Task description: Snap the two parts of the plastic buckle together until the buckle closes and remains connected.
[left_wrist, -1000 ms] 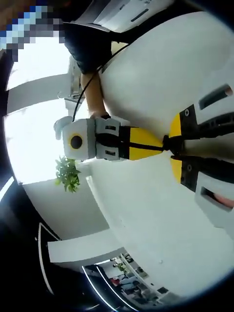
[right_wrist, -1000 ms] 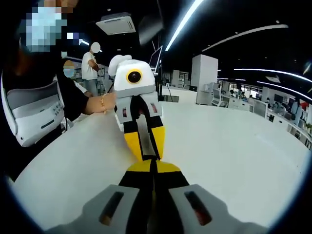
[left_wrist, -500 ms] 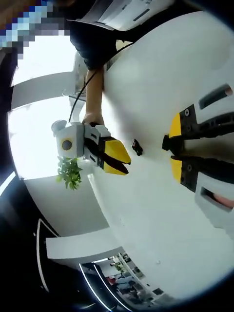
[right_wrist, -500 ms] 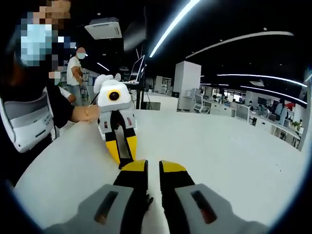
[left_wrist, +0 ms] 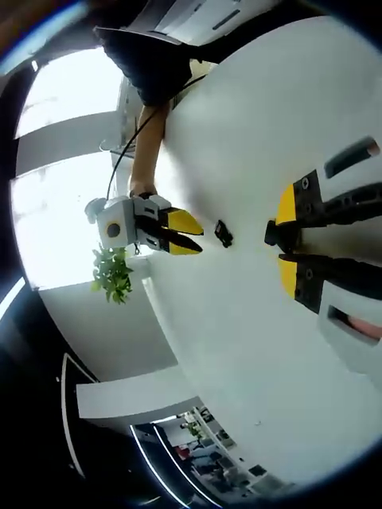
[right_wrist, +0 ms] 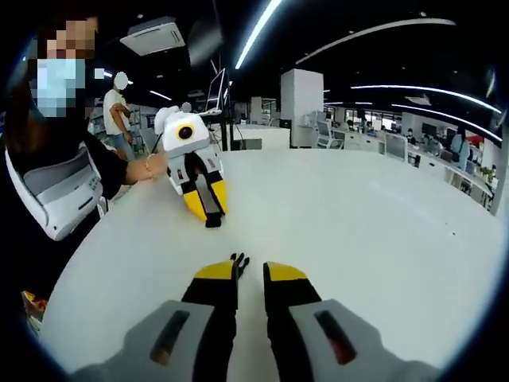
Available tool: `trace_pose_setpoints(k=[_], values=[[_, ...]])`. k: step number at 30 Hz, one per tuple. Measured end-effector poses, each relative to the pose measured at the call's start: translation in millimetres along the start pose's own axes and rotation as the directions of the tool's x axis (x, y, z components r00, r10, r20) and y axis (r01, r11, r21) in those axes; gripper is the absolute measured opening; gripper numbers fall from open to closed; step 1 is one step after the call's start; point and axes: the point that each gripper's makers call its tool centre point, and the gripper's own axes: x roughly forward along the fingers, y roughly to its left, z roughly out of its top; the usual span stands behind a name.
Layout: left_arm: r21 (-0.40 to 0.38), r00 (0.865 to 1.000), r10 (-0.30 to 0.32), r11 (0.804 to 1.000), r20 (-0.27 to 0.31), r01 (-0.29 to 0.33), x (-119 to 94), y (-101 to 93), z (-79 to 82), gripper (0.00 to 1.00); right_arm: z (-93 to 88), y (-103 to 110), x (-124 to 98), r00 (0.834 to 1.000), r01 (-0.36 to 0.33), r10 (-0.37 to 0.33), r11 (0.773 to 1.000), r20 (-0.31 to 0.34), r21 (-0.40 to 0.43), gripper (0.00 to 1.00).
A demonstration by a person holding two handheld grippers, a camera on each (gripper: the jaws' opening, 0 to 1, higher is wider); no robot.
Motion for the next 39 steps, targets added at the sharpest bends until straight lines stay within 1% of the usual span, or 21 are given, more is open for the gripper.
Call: trace_pose_setpoints(k=[1, 5, 6, 10, 16, 21, 23, 29, 30, 31, 36, 39], values=[[-0.002, 1.000, 0.001, 1.000, -0.001, -0.001, 0, 0.2, -0.1, 0.12, -0.4, 0, 0, 1.000, 0.023, -0.023, 1.000, 0.003, 0.020, 0.16], [-0.012, 1.000, 0.005, 1.000, 0.002, -0.005, 0, 1.4, -0.1, 0.12, 1.5, 3, 0, 0.999, 0.038, -0.039, 0.999, 0.026, 0.030, 0.16], [-0.018, 1.000, 0.005, 1.000, 0.005, -0.005, 1, 1.5, -0.1, 0.12, 0.9, 5, 2, 1.000, 0.021, -0.021, 0.999, 0.020, 0.028, 0.16], [-0.028, 1.000, 0.006, 1.000, 0.014, -0.005, 2, 2.0, -0.1, 0.12, -2.0, 10, 11, 1.000, 0.019, -0.019, 1.000, 0.001, 0.017, 0.16], [-0.032, 1.000, 0.007, 0.999, 0.018, -0.006, 2, 2.4, -0.1, 0.12, -4.8, 9, 14, 0.999, 0.039, -0.039, 0.999, -0.030, -0.004, 0.16], [-0.025, 1.000, 0.016, 1.000, 0.018, -0.015, 3, 3.1, 0.0, 0.12, -11.0, 9, 19, 0.997, 0.040, -0.040, 0.999, -0.072, 0.002, 0.16], [-0.021, 1.000, 0.017, 1.000, 0.017, -0.017, 3, 3.1, 0.1, 0.12, -9.9, 8, 19, 0.997, 0.034, -0.034, 0.999, -0.072, -0.004, 0.14], [-0.027, 1.000, 0.015, 1.000, 0.019, -0.014, 4, 3.0, -0.1, 0.12, -7.9, 4, 22, 0.998, 0.029, -0.029, 1.000, -0.054, 0.005, 0.14], [-0.027, 1.000, 0.015, 1.000, 0.019, -0.015, 4, 3.0, -0.1, 0.12, -7.8, 6, 23, 0.998, 0.029, -0.029, 1.000, -0.052, 0.007, 0.15], [-0.025, 1.000, 0.016, 1.000, 0.018, -0.016, 4, 3.0, -0.1, 0.12, -7.3, 5, 23, 0.998, 0.037, -0.036, 0.999, -0.051, 0.014, 0.17], [-0.022, 1.000, 0.018, 1.000, 0.017, -0.017, 4, 2.9, 0.0, 0.12, -6.4, 5, 27, 0.998, 0.049, -0.048, 0.999, -0.045, 0.015, 0.17], [-0.021, 1.000, 0.017, 1.000, 0.017, -0.017, 3, 2.9, -0.1, 0.12, -5.3, 6, 27, 0.998, 0.043, -0.043, 0.999, -0.045, 0.000, 0.15]])
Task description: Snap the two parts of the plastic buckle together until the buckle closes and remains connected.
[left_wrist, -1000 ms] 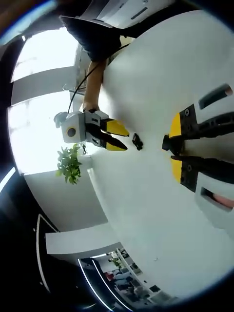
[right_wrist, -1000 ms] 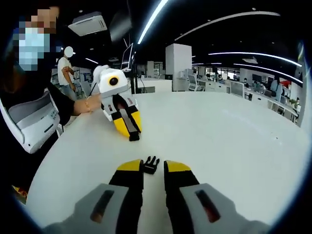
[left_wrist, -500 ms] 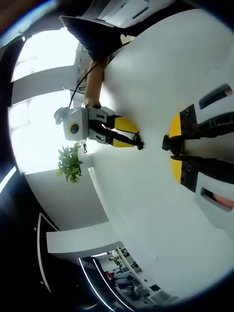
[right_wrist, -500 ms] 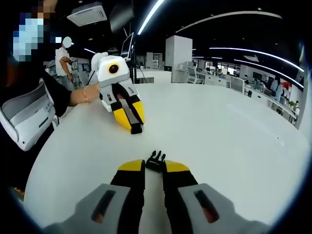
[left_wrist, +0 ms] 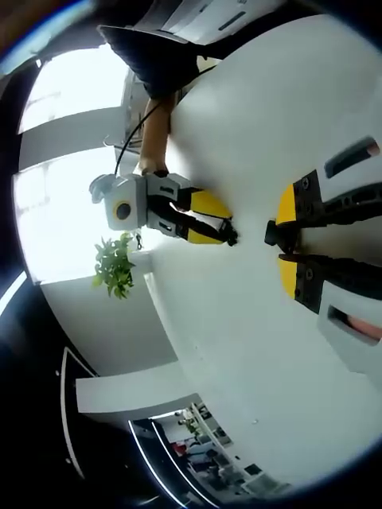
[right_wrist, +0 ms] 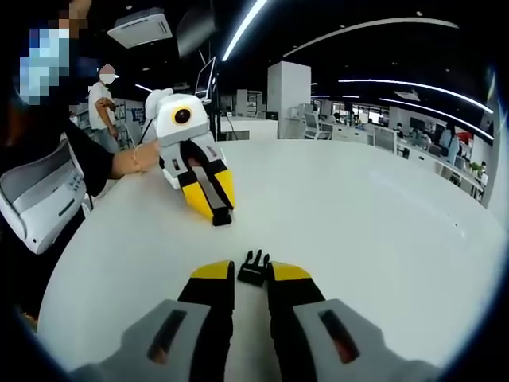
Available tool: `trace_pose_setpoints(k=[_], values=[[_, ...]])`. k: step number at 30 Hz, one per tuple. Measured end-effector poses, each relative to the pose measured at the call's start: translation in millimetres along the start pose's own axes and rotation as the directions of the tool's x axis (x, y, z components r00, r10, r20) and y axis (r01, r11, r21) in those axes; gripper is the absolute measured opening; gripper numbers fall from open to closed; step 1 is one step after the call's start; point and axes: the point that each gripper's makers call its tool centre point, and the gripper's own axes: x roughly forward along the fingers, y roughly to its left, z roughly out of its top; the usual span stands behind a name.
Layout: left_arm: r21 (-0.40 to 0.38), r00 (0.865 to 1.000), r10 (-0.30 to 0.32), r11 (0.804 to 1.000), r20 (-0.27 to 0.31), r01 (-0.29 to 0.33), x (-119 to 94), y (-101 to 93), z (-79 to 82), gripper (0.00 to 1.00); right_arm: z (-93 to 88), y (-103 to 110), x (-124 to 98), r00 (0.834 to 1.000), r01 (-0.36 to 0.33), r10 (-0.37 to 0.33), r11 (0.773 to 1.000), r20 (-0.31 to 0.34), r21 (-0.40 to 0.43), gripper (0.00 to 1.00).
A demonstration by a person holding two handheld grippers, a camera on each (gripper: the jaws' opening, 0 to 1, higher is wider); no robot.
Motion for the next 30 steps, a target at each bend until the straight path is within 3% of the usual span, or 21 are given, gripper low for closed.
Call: trace_pose_setpoints(k=[20, 30], values=[[-0.003, 1.000, -0.012, 1.000, 0.003, 0.012, 0, -3.1, 0.8, 0.12, 8.7, 18, 8, 0.997, -0.064, 0.066, 0.996, 0.032, -0.063, 0.13], [-0.014, 1.000, -0.027, 1.000, 0.011, 0.027, 1, -5.3, 1.5, 0.12, 9.5, 24, 11, 0.995, -0.087, 0.089, 0.995, 0.037, -0.053, 0.13]])
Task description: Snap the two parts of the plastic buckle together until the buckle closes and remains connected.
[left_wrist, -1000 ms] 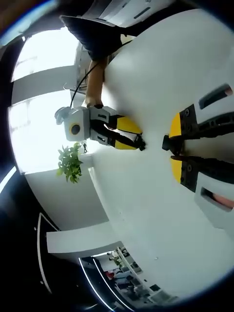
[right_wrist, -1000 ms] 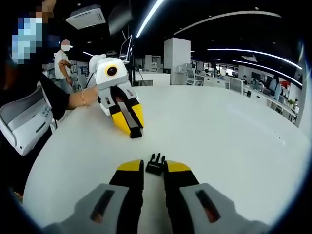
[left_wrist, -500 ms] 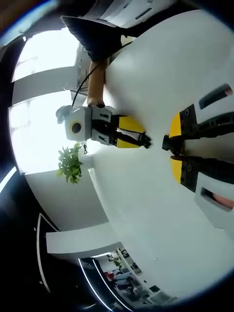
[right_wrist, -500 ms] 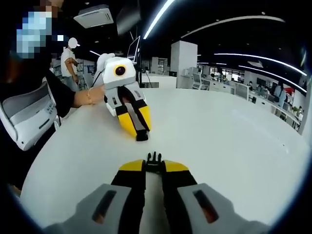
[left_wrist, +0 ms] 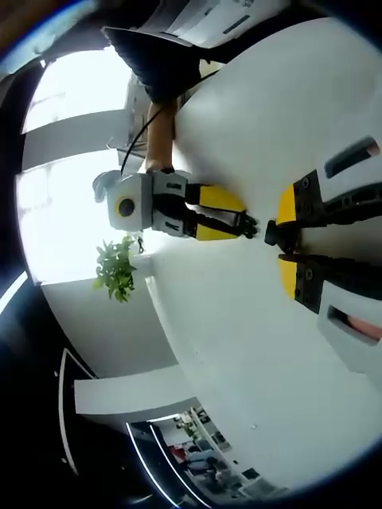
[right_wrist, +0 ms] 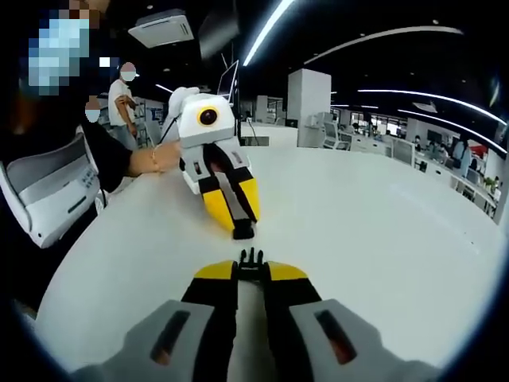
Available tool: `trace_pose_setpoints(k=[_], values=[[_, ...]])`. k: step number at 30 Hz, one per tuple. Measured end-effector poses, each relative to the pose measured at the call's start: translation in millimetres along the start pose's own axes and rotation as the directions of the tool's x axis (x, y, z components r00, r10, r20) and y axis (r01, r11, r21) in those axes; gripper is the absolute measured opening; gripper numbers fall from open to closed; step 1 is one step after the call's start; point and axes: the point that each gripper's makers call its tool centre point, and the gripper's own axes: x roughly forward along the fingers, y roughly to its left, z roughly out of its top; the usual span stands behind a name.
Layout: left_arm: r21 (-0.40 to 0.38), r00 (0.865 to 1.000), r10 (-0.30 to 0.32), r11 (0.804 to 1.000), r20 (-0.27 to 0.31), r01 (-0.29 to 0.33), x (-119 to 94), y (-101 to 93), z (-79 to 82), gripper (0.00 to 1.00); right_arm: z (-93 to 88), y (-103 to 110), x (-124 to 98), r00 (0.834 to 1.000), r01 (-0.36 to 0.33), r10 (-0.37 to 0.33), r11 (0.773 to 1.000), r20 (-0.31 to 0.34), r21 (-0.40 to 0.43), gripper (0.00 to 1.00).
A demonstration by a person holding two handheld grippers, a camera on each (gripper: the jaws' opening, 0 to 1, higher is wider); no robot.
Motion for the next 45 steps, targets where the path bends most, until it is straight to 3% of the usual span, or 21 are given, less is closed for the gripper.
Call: trace_pose_setpoints(k=[16, 45], values=[[-0.003, 1.000, -0.025, 1.000, 0.010, 0.025, 3, -7.5, 2.0, 0.12, 10.1, 9, 8, 1.000, -0.019, 0.020, 0.998, 0.015, -0.061, 0.13], [-0.006, 0.999, -0.042, 0.999, 0.018, 0.042, 4, -11.4, 4.2, 0.12, 8.6, 15, 11, 0.999, -0.033, 0.032, 0.994, -0.004, -0.102, 0.13]])
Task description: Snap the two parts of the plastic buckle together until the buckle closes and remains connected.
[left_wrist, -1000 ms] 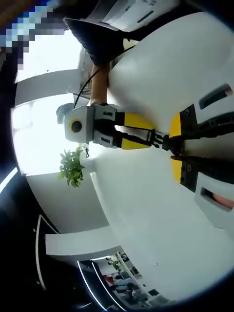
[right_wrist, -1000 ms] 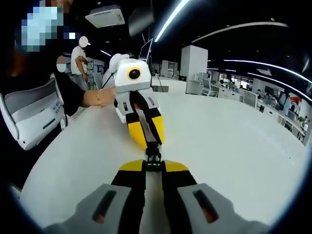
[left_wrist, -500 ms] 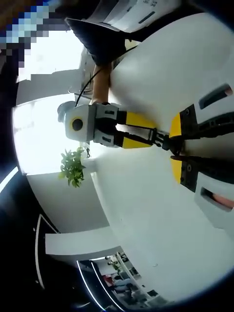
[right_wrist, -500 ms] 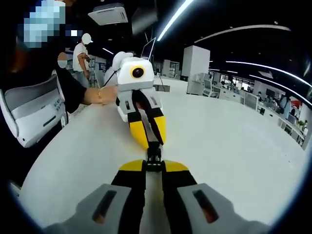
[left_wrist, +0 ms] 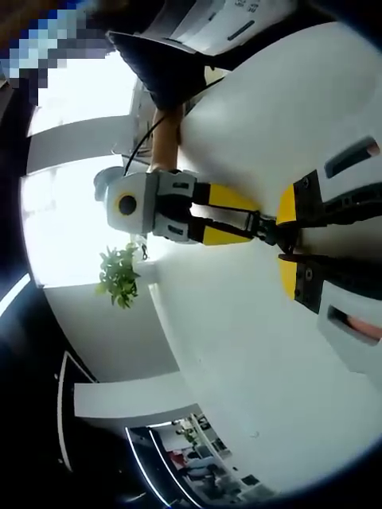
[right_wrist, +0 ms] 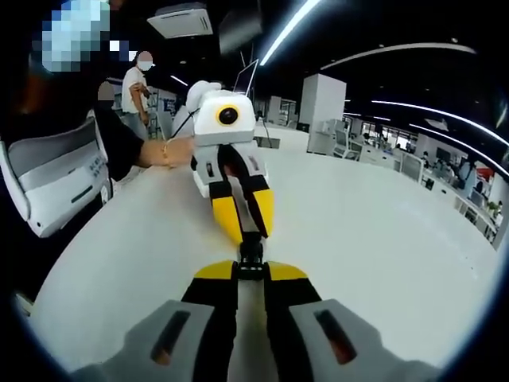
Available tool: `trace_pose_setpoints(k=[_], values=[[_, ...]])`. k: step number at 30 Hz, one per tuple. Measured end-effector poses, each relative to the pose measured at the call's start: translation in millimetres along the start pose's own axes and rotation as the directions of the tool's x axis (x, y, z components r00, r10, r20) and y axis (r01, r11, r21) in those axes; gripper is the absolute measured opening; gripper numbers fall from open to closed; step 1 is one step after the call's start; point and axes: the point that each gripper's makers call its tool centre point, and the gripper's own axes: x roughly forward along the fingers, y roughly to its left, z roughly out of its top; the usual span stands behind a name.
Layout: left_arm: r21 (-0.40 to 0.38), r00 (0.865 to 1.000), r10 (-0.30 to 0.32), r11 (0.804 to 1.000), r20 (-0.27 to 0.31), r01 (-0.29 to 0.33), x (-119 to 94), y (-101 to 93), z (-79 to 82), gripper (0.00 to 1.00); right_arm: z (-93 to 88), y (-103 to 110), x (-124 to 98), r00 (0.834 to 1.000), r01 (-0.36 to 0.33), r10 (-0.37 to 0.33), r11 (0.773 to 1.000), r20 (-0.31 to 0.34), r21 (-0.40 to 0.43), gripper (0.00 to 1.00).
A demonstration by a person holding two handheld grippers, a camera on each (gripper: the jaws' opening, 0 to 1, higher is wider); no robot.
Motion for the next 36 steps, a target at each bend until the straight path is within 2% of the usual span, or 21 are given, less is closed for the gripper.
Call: trace_pose_setpoints(k=[5, 17, 24, 34, 36], values=[[0.004, 1.000, -0.002, 1.000, -0.005, 0.002, 0.3, -1.1, -1.1, 0.12, -1.6, 0.0, 0.2, 1.000, -0.003, 0.003, 1.000, -0.004, 0.002, 0.13], [0.010, 1.000, -0.008, 1.000, 0.003, 0.008, 0.6, -3.4, -0.5, 0.12, -3.5, 0.1, 0.3, 1.000, -0.014, 0.013, 0.997, 0.018, 0.070, 0.13], [0.101, 1.000, 0.007, 0.995, 0.000, -0.007, 2.4, -5.9, 1.4, 0.11, -1.9, 3.6, 2.8, 1.000, -0.010, 0.009, 1.000, 0.024, 0.009, 0.13], [0.079, 1.000, -0.003, 0.997, 0.013, 0.002, 2.1, -5.3, 0.6, 0.11, -1.1, 3.2, 2.8, 1.000, -0.016, 0.016, 1.000, 0.017, -0.005, 0.12], [0.070, 1.000, -0.006, 0.998, 0.015, 0.005, 2.2, -5.7, 0.6, 0.11, -1.6, 2.9, 2.8, 1.000, -0.015, 0.014, 1.000, 0.016, 0.019, 0.12]])
